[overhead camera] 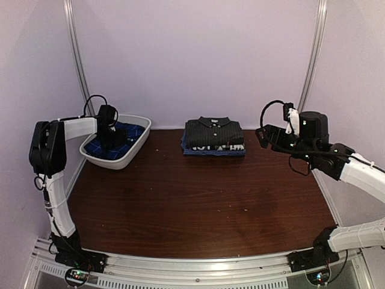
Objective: Fold and stack the long sleeve shirts
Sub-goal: Pick up the square-folded shirt from the bin.
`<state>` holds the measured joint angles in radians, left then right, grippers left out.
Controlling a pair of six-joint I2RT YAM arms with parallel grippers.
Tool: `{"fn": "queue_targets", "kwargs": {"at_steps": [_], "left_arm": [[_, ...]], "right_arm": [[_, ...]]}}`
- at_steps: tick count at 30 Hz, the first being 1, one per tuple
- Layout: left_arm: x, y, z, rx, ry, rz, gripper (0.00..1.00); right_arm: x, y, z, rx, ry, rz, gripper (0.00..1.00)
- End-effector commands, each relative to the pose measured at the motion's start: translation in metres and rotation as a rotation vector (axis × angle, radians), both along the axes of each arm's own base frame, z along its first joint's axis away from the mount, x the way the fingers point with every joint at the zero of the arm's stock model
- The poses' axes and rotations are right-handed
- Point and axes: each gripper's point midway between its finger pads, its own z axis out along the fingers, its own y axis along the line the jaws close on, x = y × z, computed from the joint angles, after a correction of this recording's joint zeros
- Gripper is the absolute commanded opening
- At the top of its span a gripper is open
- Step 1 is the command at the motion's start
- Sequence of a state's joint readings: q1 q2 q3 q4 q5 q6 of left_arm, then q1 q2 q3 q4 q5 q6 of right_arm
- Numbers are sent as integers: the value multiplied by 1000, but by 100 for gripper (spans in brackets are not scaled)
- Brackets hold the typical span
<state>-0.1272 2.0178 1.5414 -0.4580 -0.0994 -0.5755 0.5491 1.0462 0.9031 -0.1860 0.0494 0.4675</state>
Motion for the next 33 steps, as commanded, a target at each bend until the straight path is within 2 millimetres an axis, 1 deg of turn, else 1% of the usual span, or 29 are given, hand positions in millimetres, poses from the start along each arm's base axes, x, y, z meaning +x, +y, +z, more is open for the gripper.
{"fn": "queue_targets", "kwargs": {"at_steps": [1,4,5,7,10,12,15,17,19,22,26,29,30,31,33], "left_arm": [[15,12,-9,38,20,-6,75],[18,12,-21,50,42,-13,68],[18,12,-26,52,53,-16,64],[19,10,-34,51,68,-24,60],[19,10,-41,51,81,-25,47],[20,9,-42,52,81,-33,30],[24,12,-30,66,62,-31,0],[28,12,-14,73,31,-36,0],[31,13,6,80,-2,-34,0],[34,13,45,82,-75,-36,0],[33,10,105,81,-191,-65,0],[27,-3,149,75,-275,-117,0],[25,-9,163,75,-302,-141,0],[21,-15,181,74,-339,-160,0],[14,-29,209,66,-395,-207,0]], "right_arm": [[-2,-1,1,-3,-15,13,100],[-2,-1,2,0,-17,12,100],[-2,-1,2,2,-17,13,100],[-2,1,2,6,-18,20,100],[-1,3,2,10,-16,26,100],[-1,3,2,12,-16,28,100],[-1,3,3,13,-17,29,100],[-1,3,4,13,-18,26,100],[0,4,4,12,-18,27,100],[1,4,5,14,-20,26,100],[1,5,4,15,-19,30,100],[3,6,4,11,-19,27,100],[4,6,3,10,-17,25,100],[5,6,3,9,-17,26,100],[7,8,4,10,-19,27,100]]}}
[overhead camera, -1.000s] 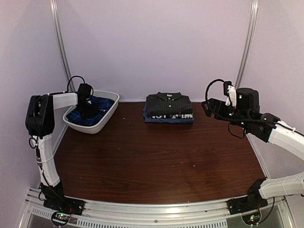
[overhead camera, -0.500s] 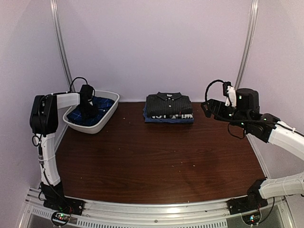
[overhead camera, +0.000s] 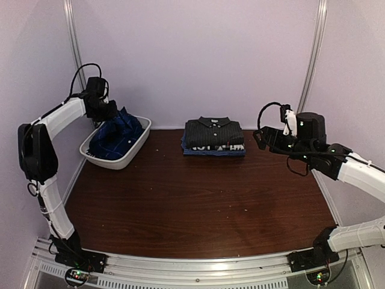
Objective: Fold and stack the long sleeve shirts
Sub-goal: Pick up the square-folded shirt from the bin, then pick up the crumpled shirt from the center of the board.
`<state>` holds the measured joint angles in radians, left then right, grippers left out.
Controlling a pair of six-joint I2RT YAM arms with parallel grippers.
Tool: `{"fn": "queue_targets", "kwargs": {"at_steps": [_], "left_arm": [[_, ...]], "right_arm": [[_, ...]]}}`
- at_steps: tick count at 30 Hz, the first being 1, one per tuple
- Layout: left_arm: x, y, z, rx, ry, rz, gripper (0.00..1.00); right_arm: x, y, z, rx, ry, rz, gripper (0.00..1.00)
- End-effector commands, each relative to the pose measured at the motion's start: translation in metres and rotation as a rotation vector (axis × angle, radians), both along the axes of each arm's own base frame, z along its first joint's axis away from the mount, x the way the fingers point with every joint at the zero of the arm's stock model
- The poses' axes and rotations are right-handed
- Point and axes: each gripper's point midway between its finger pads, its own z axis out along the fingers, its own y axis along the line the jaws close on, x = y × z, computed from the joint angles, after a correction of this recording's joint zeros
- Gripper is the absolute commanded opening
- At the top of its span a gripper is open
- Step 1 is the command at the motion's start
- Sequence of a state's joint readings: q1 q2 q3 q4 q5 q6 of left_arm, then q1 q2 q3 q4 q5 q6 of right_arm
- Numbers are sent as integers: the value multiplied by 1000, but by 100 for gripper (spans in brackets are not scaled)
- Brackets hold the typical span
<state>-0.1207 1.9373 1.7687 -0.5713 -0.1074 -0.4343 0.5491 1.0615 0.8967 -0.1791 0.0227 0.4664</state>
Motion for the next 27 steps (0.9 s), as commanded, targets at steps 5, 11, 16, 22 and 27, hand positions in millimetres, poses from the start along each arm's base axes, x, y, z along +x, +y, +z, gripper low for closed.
{"fn": "queue_targets", "kwargs": {"at_steps": [5,11,16,22,27], "left_arm": [[-37,-83,165,-32,-348,-277,0],[-95,-175,248,-143,-527,-560,0],[-160,-244,300,-227,-636,-770,0],[-235,-322,330,-356,-703,-1014,0],[-270,-359,325,-454,-664,-1136,0]], "right_arm": [[10,5,17,15,-49,6,100],[15,10,26,22,-70,19,100],[16,11,41,28,-98,23,100],[12,9,57,40,-136,26,100],[3,12,58,48,-137,68,100]]}}
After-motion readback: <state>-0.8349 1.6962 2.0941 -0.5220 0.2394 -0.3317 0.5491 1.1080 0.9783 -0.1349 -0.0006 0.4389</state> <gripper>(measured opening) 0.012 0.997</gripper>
